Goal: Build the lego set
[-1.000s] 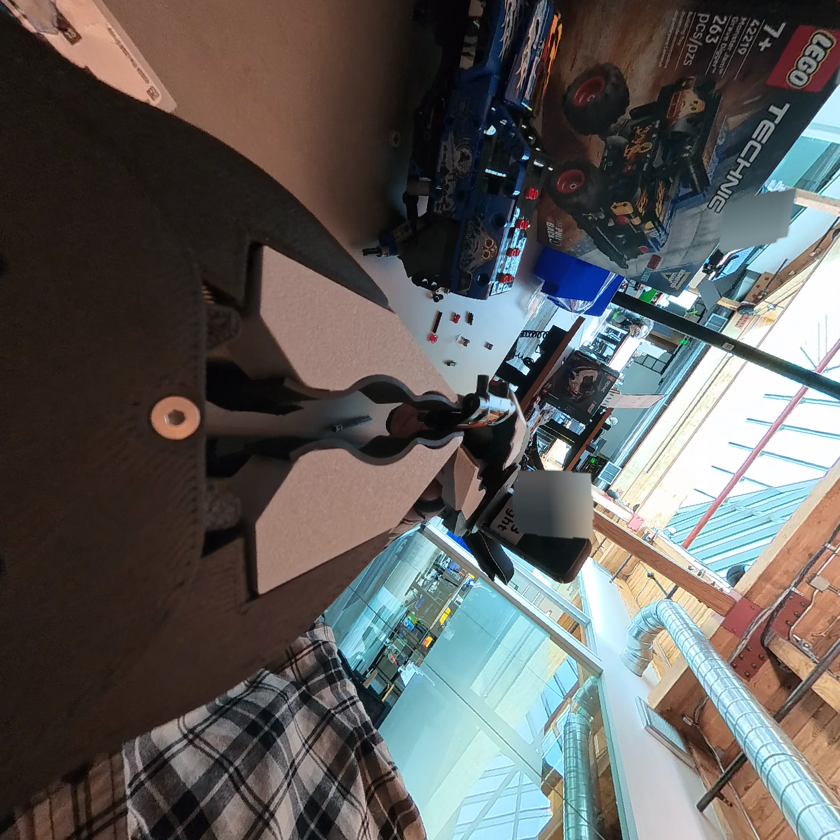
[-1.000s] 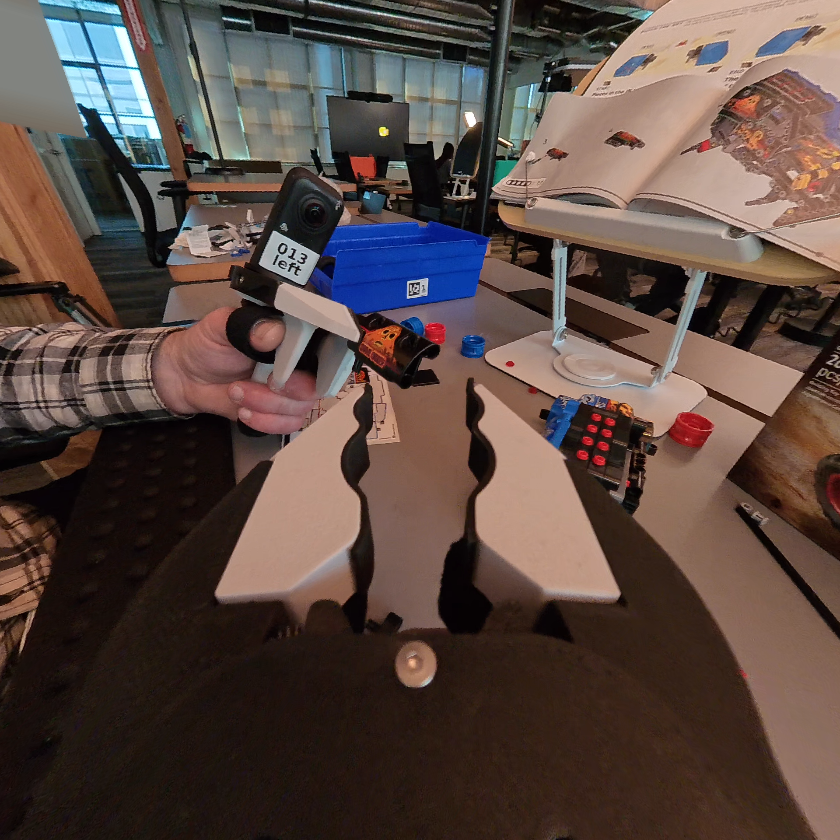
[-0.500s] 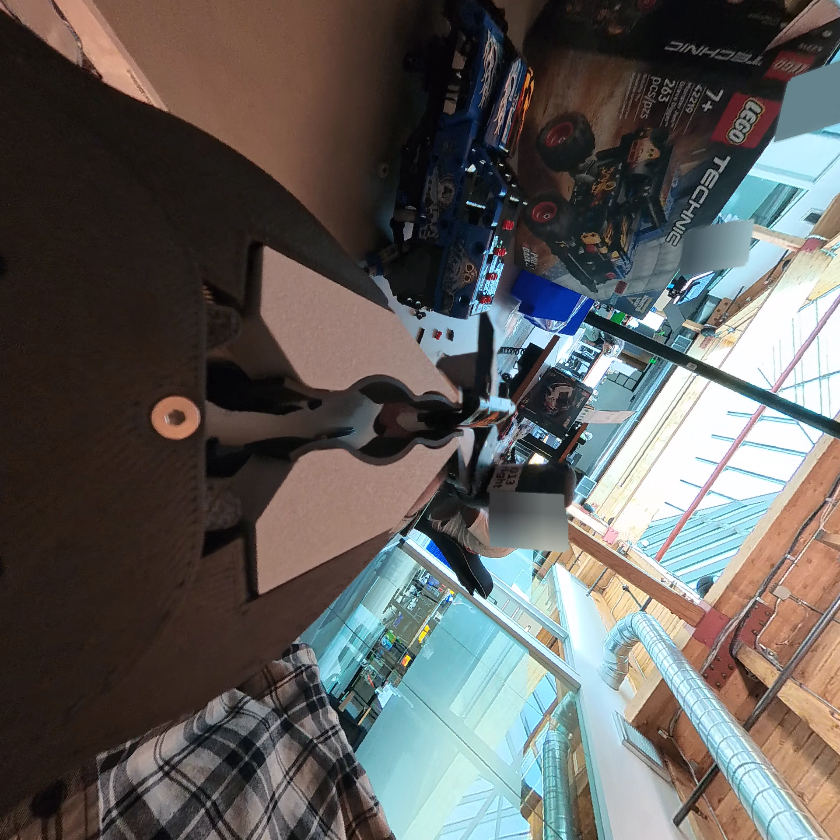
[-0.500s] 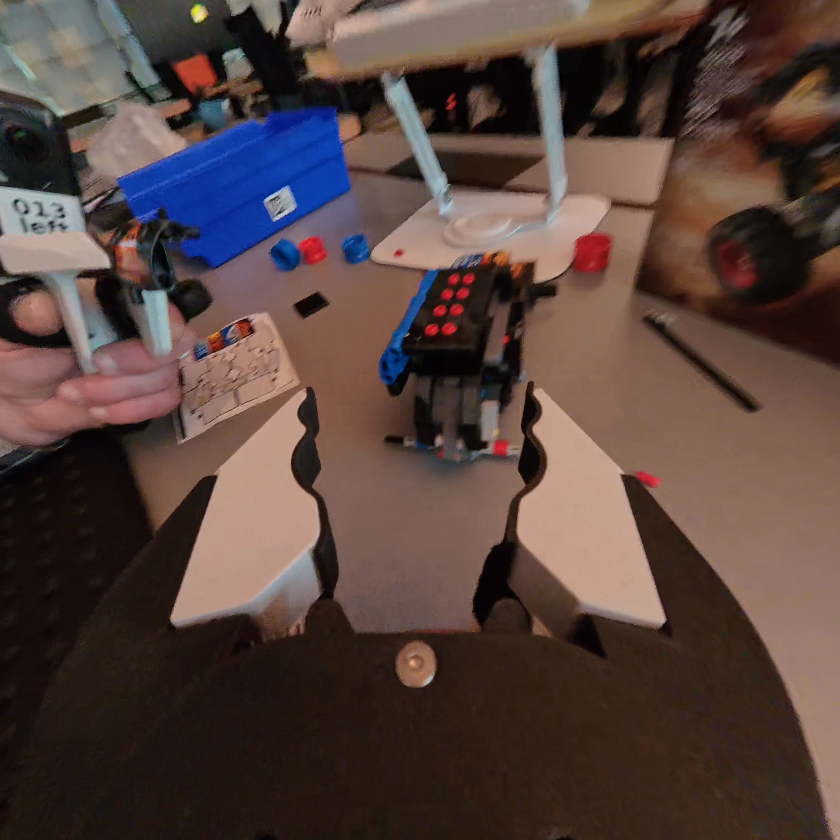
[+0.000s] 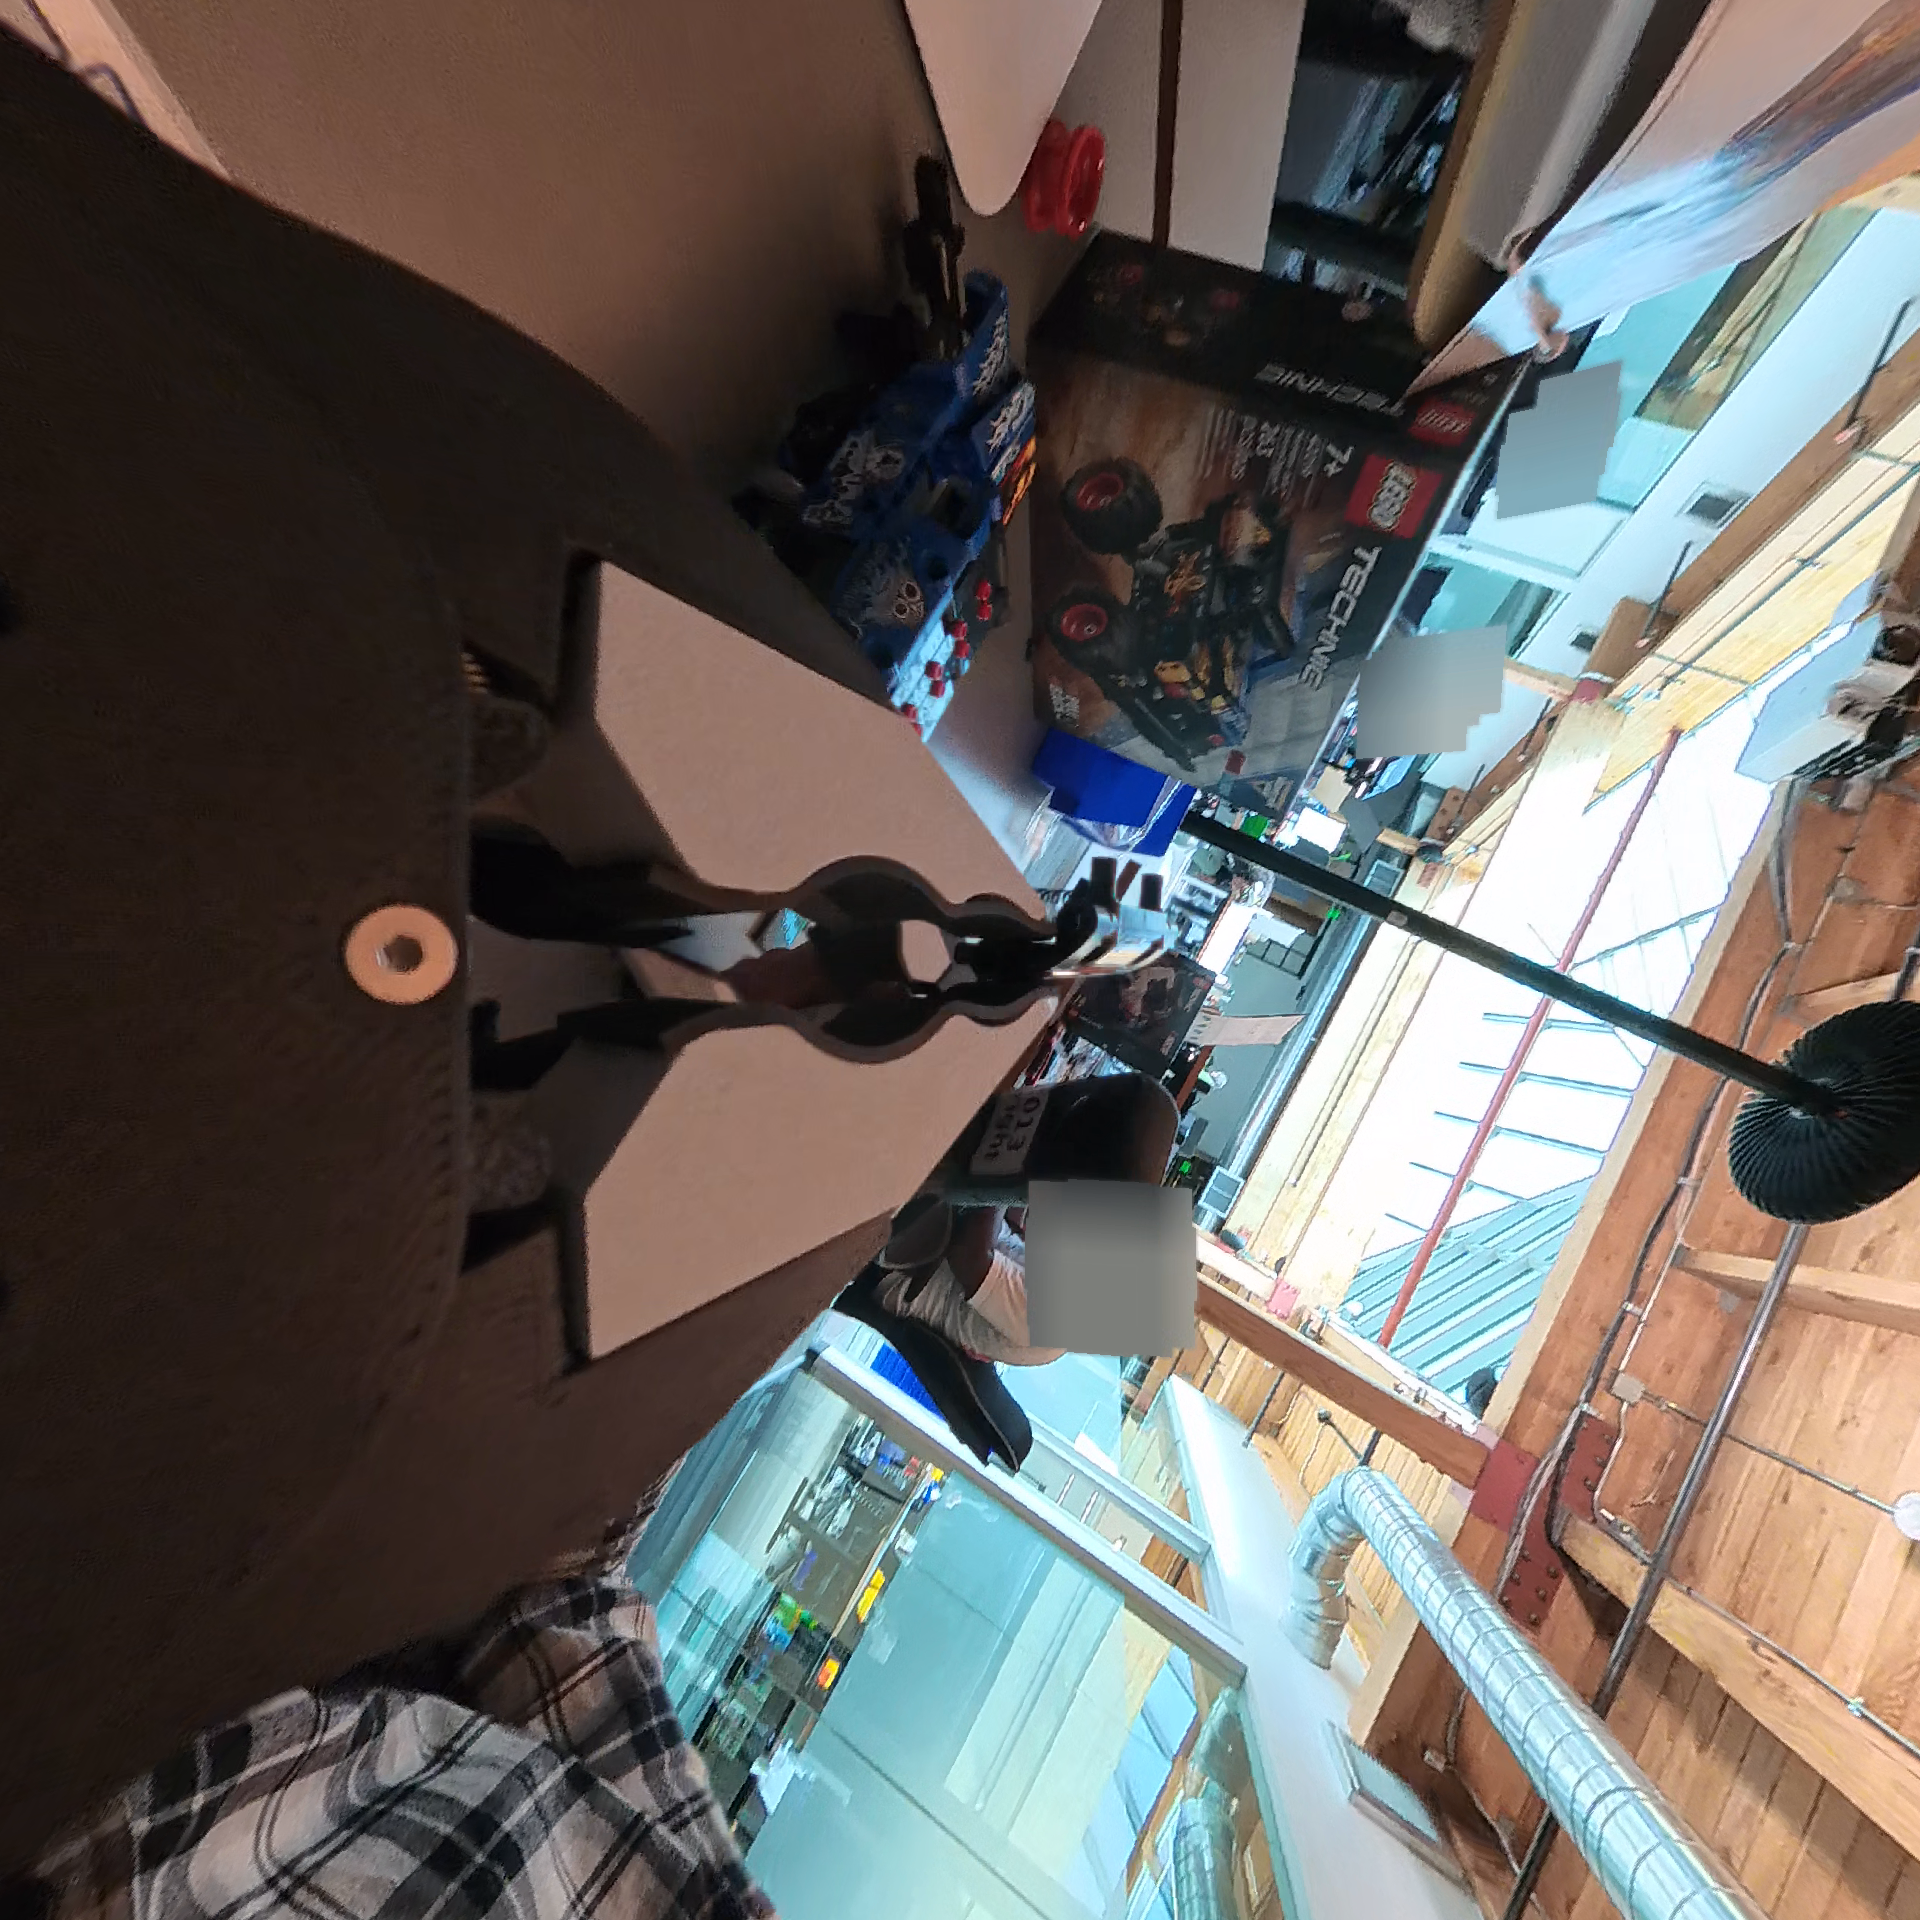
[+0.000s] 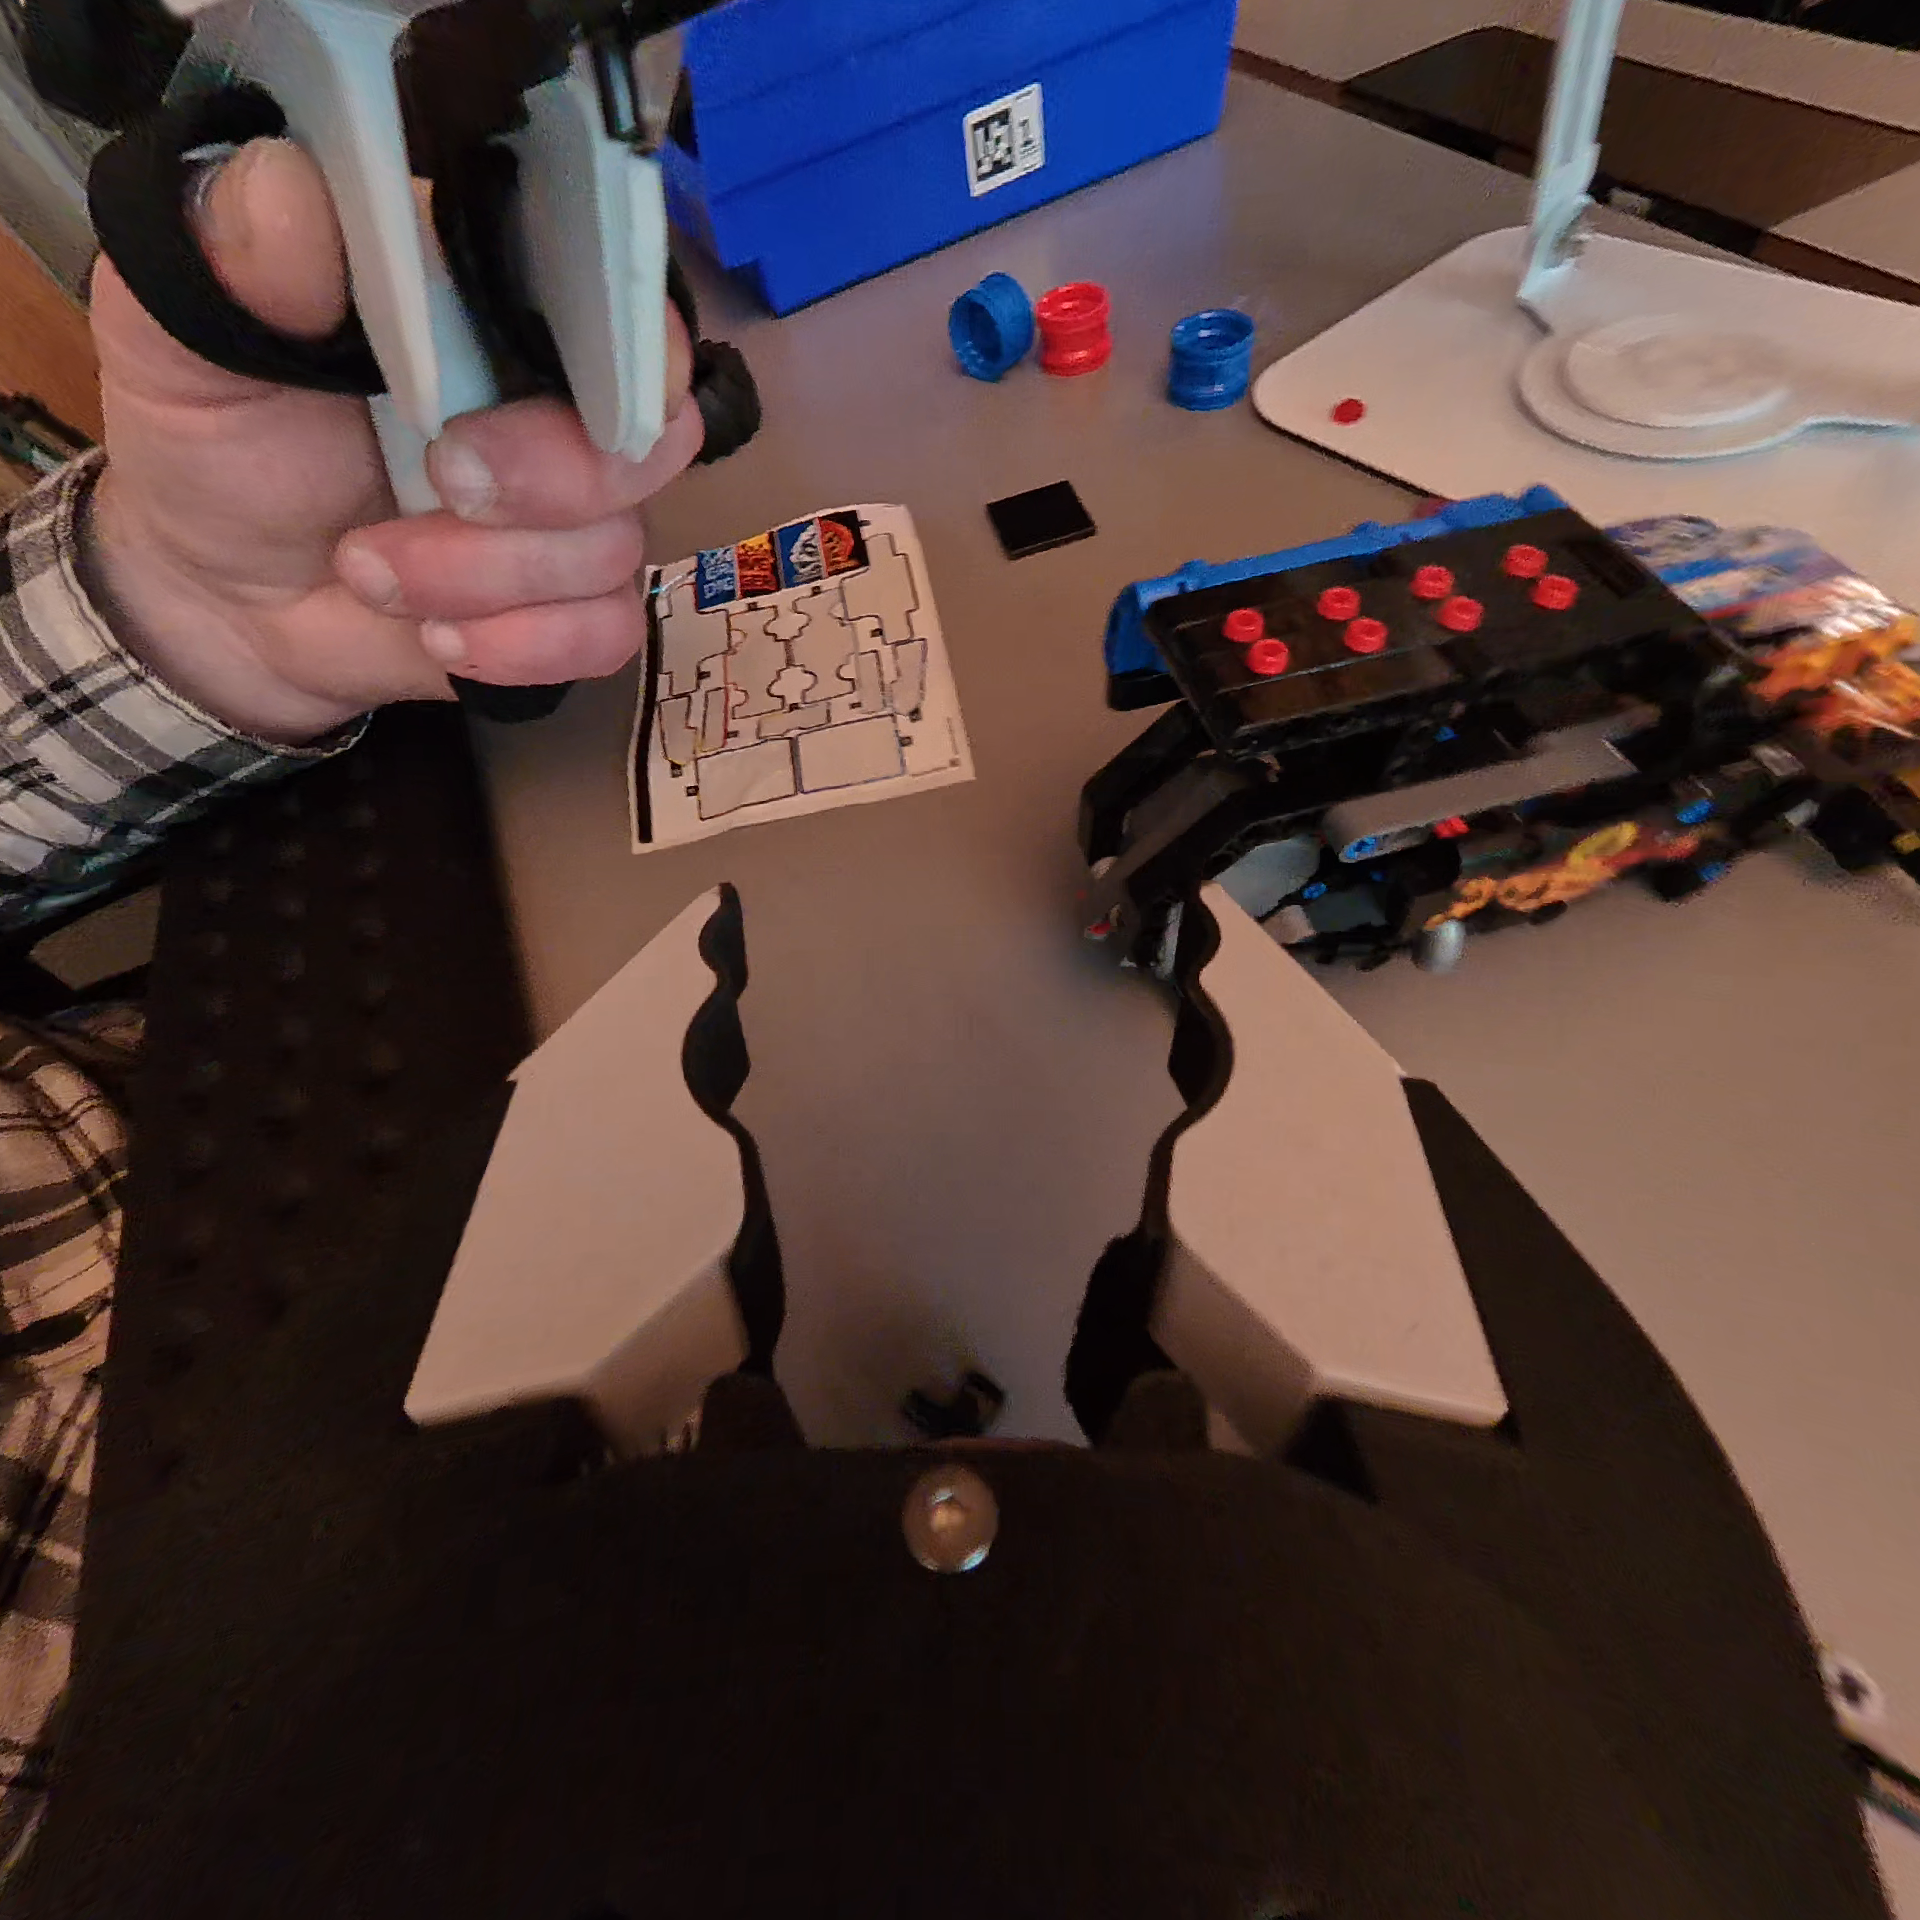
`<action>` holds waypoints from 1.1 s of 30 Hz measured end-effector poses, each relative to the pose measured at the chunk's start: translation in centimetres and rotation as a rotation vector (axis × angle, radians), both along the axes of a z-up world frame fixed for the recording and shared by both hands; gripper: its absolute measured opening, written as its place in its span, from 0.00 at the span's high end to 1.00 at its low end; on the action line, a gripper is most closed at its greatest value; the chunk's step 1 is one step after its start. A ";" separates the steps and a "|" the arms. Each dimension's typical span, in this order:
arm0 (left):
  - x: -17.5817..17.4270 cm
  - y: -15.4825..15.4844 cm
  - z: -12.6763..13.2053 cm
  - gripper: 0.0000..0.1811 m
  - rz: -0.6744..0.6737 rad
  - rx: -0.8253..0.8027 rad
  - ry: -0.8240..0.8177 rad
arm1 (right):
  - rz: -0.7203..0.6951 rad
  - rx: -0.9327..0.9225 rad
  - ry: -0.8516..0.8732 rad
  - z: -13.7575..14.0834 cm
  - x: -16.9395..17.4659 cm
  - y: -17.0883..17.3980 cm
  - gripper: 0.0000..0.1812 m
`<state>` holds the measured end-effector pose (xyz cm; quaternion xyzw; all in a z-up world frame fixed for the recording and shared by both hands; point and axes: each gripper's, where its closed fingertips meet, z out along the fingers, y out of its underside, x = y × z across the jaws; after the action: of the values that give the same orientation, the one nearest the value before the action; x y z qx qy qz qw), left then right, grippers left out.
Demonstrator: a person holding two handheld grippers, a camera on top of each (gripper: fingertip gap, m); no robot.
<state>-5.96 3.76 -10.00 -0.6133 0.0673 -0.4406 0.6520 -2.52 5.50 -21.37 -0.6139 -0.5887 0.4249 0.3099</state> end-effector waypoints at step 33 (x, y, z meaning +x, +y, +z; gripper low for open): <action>4.2 1.6 -4.1 0.97 0.298 0.136 0.779 | -0.063 -0.033 0.360 6.5 0.3 0.2 0.65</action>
<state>-1.77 5.38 -14.10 -0.6928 0.2479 -0.0713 0.6734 -2.23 5.66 -14.87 -0.5512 -0.4971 0.5273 0.4135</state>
